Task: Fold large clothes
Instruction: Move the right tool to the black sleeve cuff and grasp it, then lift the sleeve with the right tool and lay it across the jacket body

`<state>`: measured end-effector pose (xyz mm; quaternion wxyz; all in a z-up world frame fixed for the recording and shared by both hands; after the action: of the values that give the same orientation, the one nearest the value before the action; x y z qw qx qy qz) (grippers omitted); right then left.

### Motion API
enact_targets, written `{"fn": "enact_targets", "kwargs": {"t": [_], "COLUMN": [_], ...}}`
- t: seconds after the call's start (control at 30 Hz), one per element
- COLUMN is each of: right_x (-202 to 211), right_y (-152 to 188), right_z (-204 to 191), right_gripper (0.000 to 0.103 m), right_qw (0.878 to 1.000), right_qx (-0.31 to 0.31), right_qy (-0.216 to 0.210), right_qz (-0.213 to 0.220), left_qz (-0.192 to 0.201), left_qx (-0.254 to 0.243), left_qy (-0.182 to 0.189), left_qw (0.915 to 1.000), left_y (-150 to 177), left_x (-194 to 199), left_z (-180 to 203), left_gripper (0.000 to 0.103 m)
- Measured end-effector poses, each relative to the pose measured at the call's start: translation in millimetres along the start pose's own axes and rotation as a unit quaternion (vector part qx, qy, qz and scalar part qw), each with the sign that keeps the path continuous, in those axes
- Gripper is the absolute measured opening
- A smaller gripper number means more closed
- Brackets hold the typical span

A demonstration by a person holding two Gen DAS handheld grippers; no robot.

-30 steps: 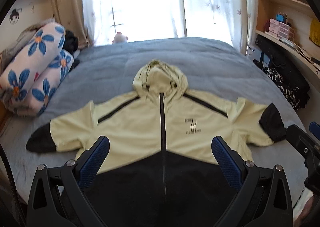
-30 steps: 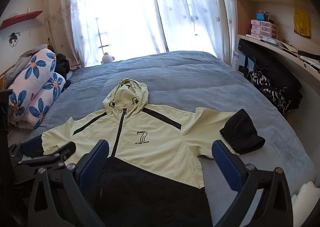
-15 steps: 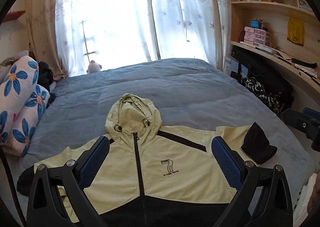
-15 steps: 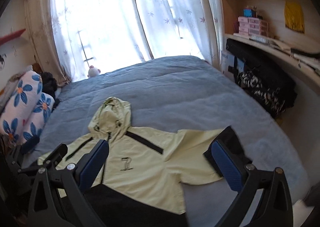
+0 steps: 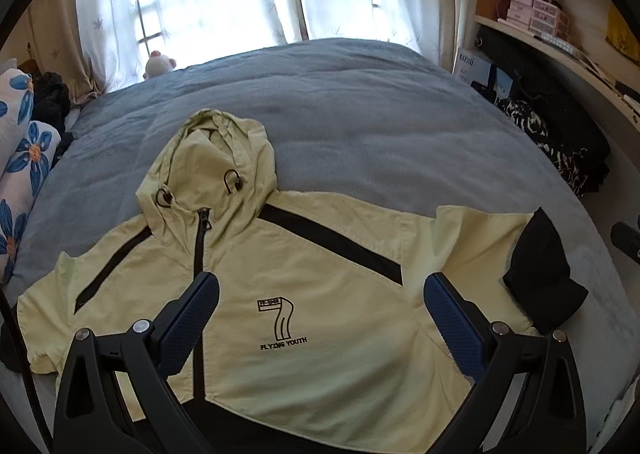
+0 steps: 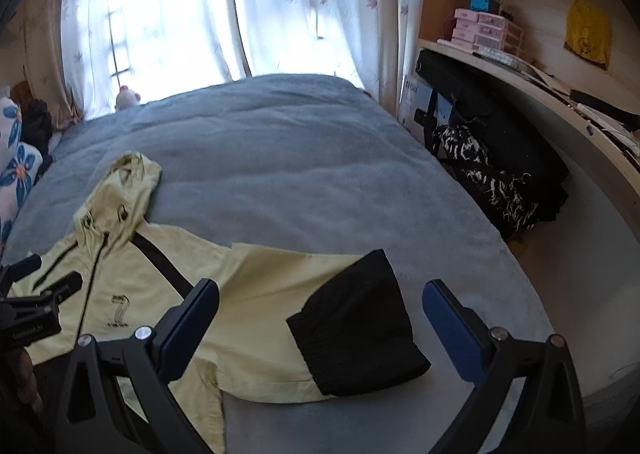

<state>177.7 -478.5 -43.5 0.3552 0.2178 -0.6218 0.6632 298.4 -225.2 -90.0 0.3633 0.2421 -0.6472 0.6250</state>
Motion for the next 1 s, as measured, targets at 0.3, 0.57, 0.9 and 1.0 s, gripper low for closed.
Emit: {"fn": "enact_targets", "kwargs": {"t": [0.3,0.57,0.9,1.0], "right_x": [-91,-109,-98,-94], "right_y": [75,107,95,89], "right_z": [-11,-6,-12,-1], "right_gripper": [0.093,0.089,0.032,0.033], "right_qw": [0.989,0.974,0.977,0.979], "right_qx": [0.080,0.154,0.123,0.113], "right_qy": [-0.018,0.026,-0.058,-0.059], "right_qz": [-0.124,-0.164,-0.164,-0.158], "left_qz": [-0.037,-0.041,-0.029,-0.023], "left_qx": [-0.038,-0.058,-0.065,-0.060], "left_qy": [0.001,0.027,0.047,0.052], "left_qw": [0.9986,0.9971,0.9964,0.9966], "left_y": [39,52,51,49], "left_x": [-57,-58,-38,-30], "left_z": [55,81,83,81], "left_gripper": [0.101,0.101,0.101,0.101]}}
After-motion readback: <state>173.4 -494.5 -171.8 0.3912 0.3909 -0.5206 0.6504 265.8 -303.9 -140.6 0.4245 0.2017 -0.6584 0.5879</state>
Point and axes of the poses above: each gripper's, at about its wrist camera, not at the fingertips, and x roughly against the way its jaws point, z to its right, y to its underside, the point moved 4 cm from there along -x, roughly the way its jaws point, and after that the axes turned 4 degrees about x, right-handed, at the moved point
